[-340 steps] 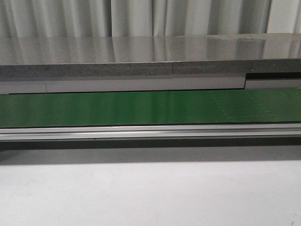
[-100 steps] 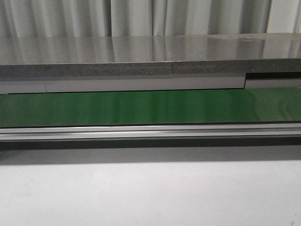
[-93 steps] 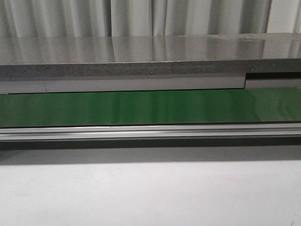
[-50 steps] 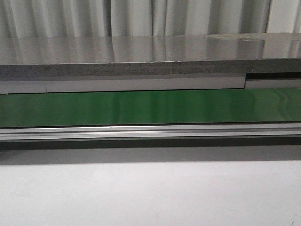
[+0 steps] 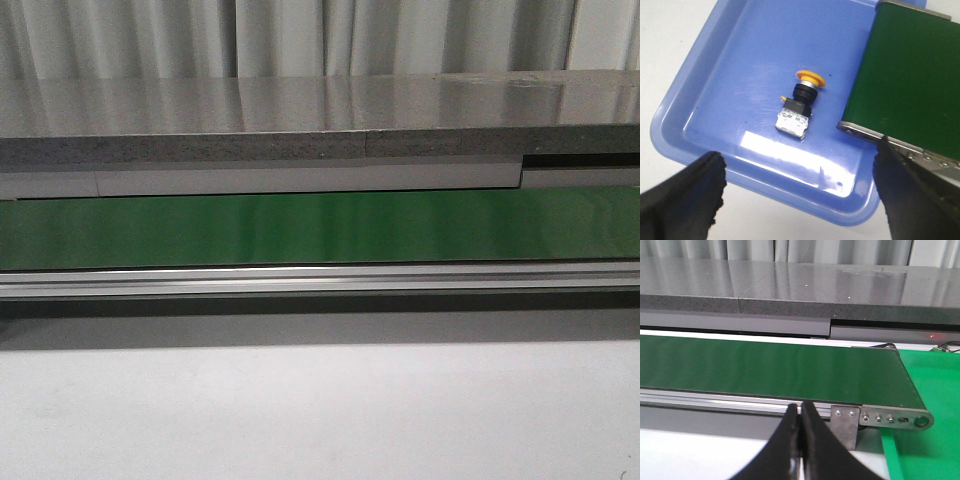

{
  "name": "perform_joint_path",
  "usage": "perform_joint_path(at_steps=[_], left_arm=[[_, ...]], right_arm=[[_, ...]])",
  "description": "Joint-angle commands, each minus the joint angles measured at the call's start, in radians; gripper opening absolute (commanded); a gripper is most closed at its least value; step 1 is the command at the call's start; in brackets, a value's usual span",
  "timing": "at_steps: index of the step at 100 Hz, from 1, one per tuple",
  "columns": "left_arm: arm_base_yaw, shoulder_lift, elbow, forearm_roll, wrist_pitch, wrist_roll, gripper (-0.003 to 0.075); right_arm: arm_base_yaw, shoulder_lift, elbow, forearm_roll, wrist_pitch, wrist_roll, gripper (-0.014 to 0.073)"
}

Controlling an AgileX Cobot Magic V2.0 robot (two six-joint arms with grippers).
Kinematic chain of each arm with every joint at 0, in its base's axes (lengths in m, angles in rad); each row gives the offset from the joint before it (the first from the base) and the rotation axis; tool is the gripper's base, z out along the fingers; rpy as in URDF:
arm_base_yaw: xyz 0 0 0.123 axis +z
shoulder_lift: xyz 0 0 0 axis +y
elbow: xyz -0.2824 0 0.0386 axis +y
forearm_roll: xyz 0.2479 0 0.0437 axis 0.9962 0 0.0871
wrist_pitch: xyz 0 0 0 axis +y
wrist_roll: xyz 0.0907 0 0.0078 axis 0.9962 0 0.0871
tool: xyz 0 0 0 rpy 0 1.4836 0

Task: Move button from left to right
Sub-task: 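Close the left gripper around the yellow-capped button's black body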

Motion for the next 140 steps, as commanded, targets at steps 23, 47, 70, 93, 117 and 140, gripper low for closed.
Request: perform_joint_path(at_steps=[23,47,70,93,117,140], left_arm=[[0.004,0.335,-0.278,-0.001,0.047,0.069,0.0584],[0.004,0.514,-0.429,0.007,0.161,0.135,0.0584],[0.008,0.549,-0.437,0.068,0.152,0.142,0.0585],[0.015,0.578,-0.437,0.066,0.14,0.149,0.0585],[0.015,0.611,-0.437,0.047,0.133,0.151,0.0584],[0.015,0.667,-0.437,0.015,0.135,0.168,0.0584]], right_arm=[[0.0,-0.02,-0.015,0.0,-0.086,0.0,-0.0067],[0.0,-0.02,-0.015,0.0,-0.086,0.0,-0.0067],[0.0,-0.02,-0.015,0.0,-0.086,0.0,-0.0067],[0.0,-0.02,-0.015,0.0,-0.086,0.0,-0.0067],[0.0,-0.02,-0.015,0.0,-0.086,0.0,-0.0067],[0.0,-0.02,-0.015,0.0,-0.086,0.0,-0.0067]])
